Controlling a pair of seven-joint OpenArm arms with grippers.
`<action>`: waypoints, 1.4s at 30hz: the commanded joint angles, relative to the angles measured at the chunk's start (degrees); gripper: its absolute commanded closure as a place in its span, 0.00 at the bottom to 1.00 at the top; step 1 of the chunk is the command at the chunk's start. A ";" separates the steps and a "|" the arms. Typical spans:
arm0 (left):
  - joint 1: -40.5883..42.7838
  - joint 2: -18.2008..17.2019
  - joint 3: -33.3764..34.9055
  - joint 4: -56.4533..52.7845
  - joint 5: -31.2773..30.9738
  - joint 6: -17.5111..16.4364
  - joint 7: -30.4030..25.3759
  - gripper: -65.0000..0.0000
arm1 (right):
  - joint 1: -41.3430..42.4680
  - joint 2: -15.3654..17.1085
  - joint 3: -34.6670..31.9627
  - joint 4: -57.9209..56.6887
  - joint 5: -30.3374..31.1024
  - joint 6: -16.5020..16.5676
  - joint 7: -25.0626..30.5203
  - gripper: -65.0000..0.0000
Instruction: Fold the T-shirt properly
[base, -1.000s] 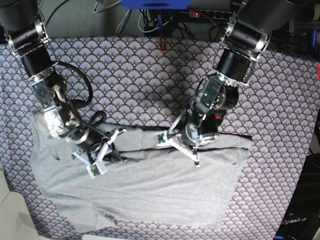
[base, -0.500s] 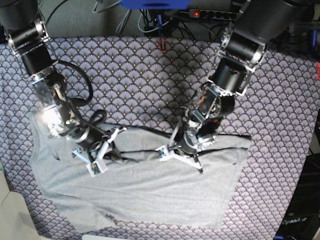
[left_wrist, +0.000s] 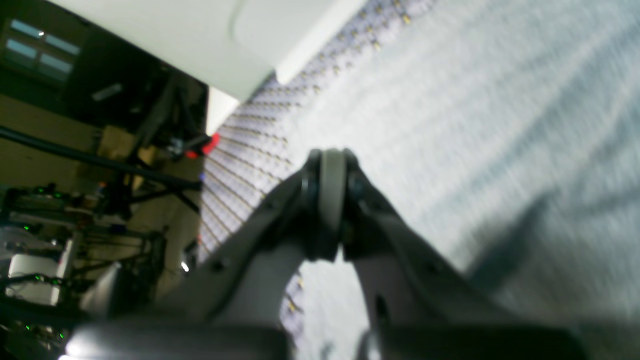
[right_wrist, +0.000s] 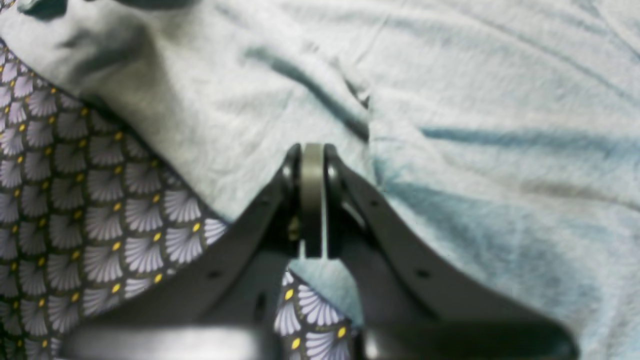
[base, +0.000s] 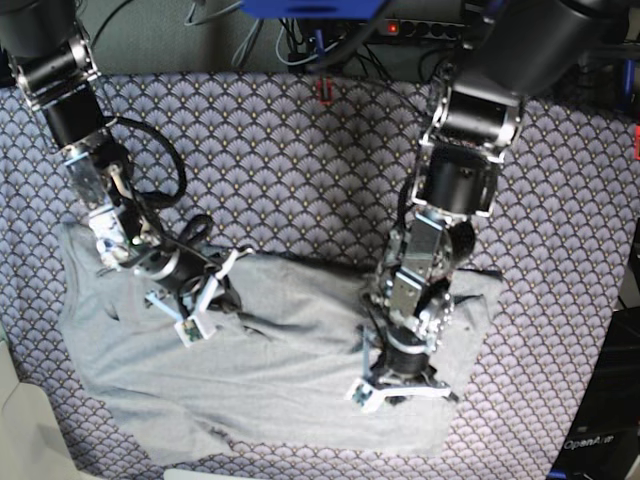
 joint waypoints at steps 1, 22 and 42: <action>-1.28 -0.52 -0.05 2.40 1.33 -0.86 -0.95 1.00 | 1.37 0.54 0.47 0.96 0.31 0.04 1.46 1.00; 9.62 -7.03 0.22 15.24 6.96 -28.20 8.81 1.00 | 1.45 0.54 0.47 0.96 0.31 0.12 1.55 1.00; -0.22 -8.08 -6.46 -1.99 6.61 -24.94 6.26 1.00 | 1.01 0.54 0.47 0.96 0.31 0.12 1.37 1.00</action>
